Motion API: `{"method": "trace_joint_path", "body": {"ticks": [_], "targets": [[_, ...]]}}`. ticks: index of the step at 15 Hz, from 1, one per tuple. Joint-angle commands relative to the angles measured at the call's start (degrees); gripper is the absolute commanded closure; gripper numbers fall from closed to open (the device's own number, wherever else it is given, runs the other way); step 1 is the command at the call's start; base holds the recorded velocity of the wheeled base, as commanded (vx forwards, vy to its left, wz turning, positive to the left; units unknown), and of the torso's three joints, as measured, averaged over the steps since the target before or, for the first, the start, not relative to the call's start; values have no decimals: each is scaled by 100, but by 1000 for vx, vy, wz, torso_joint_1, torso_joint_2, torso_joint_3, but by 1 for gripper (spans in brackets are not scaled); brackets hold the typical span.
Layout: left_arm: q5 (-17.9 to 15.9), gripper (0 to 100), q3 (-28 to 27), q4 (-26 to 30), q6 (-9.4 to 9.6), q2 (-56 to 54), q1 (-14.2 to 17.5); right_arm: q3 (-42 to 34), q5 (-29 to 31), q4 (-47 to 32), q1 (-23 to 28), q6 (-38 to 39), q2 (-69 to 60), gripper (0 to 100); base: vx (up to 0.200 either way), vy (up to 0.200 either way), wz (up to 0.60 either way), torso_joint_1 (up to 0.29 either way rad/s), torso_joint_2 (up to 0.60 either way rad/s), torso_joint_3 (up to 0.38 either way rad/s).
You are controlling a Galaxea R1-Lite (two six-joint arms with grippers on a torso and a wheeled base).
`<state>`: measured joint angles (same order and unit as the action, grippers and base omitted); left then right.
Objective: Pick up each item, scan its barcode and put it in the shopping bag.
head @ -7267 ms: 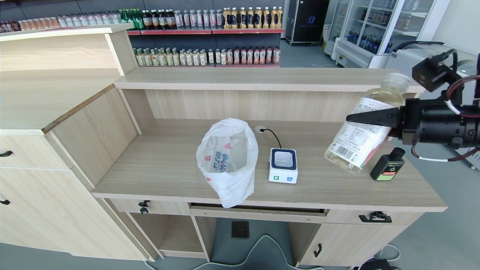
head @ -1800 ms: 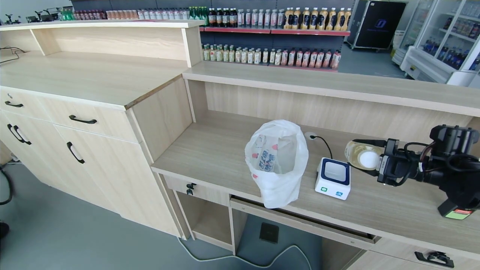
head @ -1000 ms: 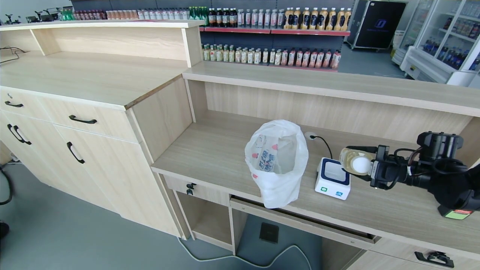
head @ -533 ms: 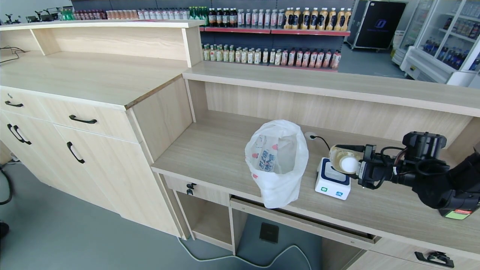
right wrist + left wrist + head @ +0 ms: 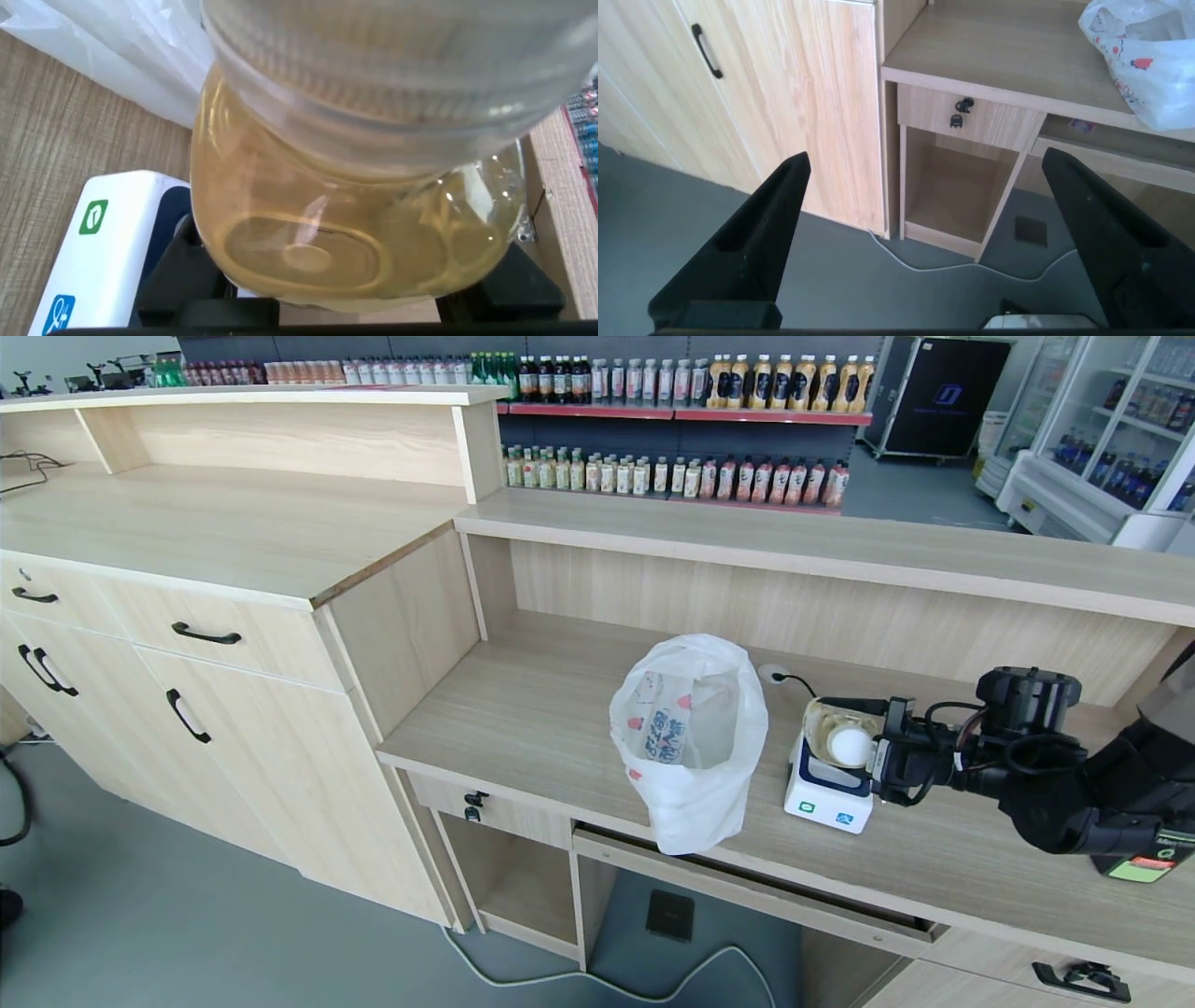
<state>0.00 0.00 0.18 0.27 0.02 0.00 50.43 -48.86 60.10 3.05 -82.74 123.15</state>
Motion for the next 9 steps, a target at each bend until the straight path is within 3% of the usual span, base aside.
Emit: {"method": "trace_joint_path", "body": {"ticks": [1,9], "targets": [[0,0,0,-1,0,-2,0,2,-1,63,-15,-6,78,100,0,0,0,0,0,0],[0,0,0,-1,0,-2,0,10,-1,90,-24,3,166,100,0,0,0,0,0,0]]}}
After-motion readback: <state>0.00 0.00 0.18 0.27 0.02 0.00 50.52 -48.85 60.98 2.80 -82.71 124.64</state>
